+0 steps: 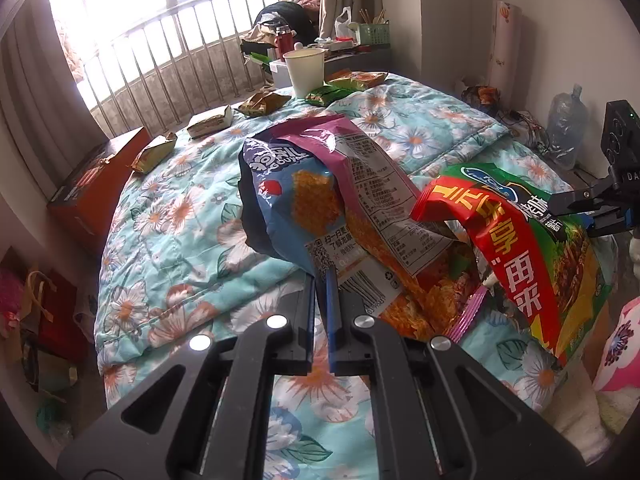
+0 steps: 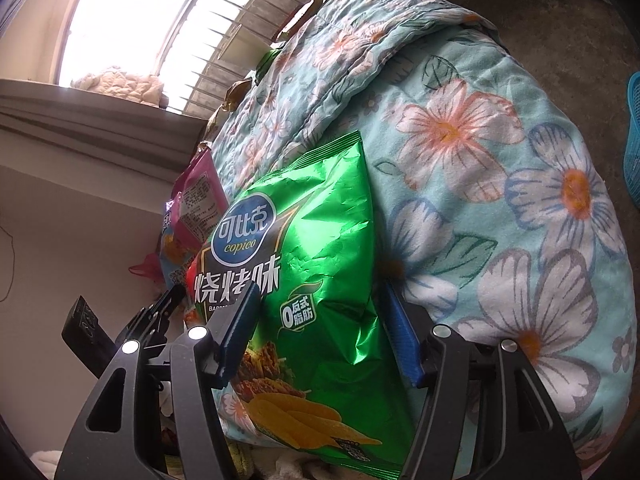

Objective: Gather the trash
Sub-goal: 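Lift and carry both chip bags over the blue wastebasket with both tools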

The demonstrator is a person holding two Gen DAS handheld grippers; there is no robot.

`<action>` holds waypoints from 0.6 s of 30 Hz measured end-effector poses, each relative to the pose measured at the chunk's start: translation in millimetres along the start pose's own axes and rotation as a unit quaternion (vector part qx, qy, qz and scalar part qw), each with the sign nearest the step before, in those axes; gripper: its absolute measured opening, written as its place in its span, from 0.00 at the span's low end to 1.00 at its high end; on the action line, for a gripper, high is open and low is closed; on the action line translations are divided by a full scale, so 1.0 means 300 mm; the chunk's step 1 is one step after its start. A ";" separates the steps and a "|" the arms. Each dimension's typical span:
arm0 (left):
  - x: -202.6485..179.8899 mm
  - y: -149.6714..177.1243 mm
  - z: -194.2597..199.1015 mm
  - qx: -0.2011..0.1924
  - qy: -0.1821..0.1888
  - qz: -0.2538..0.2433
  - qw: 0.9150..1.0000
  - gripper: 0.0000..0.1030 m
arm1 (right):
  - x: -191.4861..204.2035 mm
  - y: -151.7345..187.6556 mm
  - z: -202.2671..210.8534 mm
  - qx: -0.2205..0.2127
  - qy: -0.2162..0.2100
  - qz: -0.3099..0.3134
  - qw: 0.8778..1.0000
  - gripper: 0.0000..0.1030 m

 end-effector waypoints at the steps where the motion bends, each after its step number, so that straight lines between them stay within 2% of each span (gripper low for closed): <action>1: 0.000 0.000 -0.001 0.001 0.000 0.001 1.000 0.03 | -0.002 0.000 0.002 0.000 0.001 0.000 1.000 0.56; 5: 0.000 0.004 -0.006 0.003 -0.001 0.003 1.000 0.03 | -0.017 0.007 0.013 -0.005 -0.001 -0.008 1.000 0.46; 12: -0.006 -0.004 0.010 -0.006 -0.001 0.005 1.000 0.02 | -0.009 0.022 0.054 -0.017 -0.028 -0.011 0.999 0.34; 16: -0.023 -0.023 0.045 -0.020 0.001 0.003 1.000 0.01 | 0.015 0.028 0.108 -0.042 -0.053 0.000 0.998 0.23; 18: -0.032 -0.038 0.067 -0.029 0.006 0.002 1.000 0.00 | 0.023 0.032 0.143 -0.058 -0.067 -0.002 0.996 0.21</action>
Point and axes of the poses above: each gripper's, at about its wrist camera, not at the fingertips, and z roughly against the way its jaws point, x to its left, y to its underside, the point moved 6 cm from there along -z, roughly the way its jaws point, and after that the axes turned 9 degrees about z, right-handed, at the moved point
